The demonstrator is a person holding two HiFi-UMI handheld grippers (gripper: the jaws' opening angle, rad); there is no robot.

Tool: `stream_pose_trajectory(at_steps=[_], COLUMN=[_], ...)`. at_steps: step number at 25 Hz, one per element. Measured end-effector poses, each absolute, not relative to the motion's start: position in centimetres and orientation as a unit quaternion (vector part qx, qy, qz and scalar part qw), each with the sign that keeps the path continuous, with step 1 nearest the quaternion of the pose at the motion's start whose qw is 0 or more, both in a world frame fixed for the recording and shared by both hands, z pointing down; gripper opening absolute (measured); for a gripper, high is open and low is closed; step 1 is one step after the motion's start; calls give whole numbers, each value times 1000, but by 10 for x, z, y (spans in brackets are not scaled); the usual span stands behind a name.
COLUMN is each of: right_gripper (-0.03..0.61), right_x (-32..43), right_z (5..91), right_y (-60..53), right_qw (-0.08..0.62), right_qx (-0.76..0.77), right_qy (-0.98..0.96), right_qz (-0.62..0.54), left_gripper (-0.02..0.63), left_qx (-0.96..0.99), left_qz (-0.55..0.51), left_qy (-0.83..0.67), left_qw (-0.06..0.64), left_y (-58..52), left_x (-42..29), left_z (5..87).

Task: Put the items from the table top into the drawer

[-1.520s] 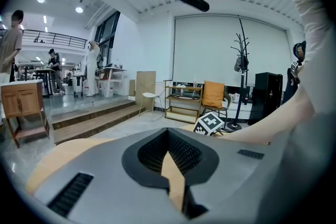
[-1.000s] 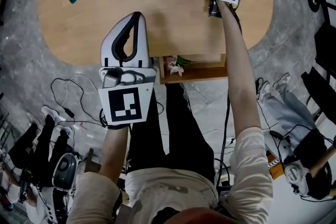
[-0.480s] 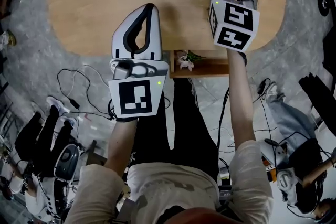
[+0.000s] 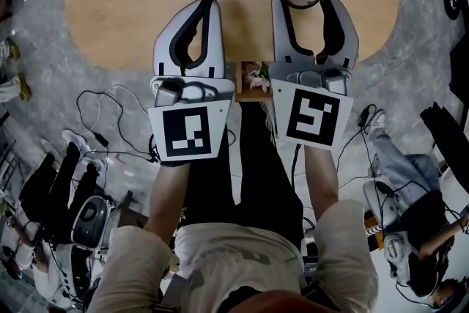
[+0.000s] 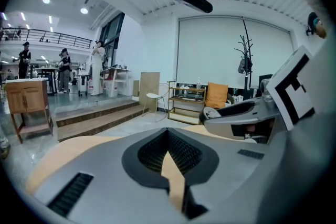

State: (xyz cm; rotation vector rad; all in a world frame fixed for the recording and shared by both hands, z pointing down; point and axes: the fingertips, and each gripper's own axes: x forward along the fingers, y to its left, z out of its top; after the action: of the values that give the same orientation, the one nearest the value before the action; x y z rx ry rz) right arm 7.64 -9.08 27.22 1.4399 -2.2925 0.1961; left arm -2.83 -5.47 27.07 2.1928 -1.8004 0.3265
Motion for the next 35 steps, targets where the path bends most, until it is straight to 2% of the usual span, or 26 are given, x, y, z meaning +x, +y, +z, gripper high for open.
stream_pose_trajectory(at_steps=[8, 15, 21, 30, 35], right_gripper=[241, 241, 241, 241, 241], right_x=[90, 190, 264, 282, 284], right_z=[297, 416, 488, 541, 564], right_y=[-80, -17, 74, 132, 139], right_qw=[249, 276, 309, 288, 310], right_qx=[508, 603, 668, 678, 658], right_qy=[-820, -692, -545, -447, -440], right_qz=[87, 285, 403, 508, 527], left_gripper=[6, 6, 6, 6, 6], left_qx=[762, 765, 769, 782, 791], left_qz=[120, 135, 146, 152, 156], left_qy=[-619, -611, -602, -583, -570], left_qw=[147, 152, 160, 161, 156], left_y=[-52, -49, -44, -39, -38], left_x=[-29, -24, -15, 13, 26], left_z=[279, 292, 304, 305, 306])
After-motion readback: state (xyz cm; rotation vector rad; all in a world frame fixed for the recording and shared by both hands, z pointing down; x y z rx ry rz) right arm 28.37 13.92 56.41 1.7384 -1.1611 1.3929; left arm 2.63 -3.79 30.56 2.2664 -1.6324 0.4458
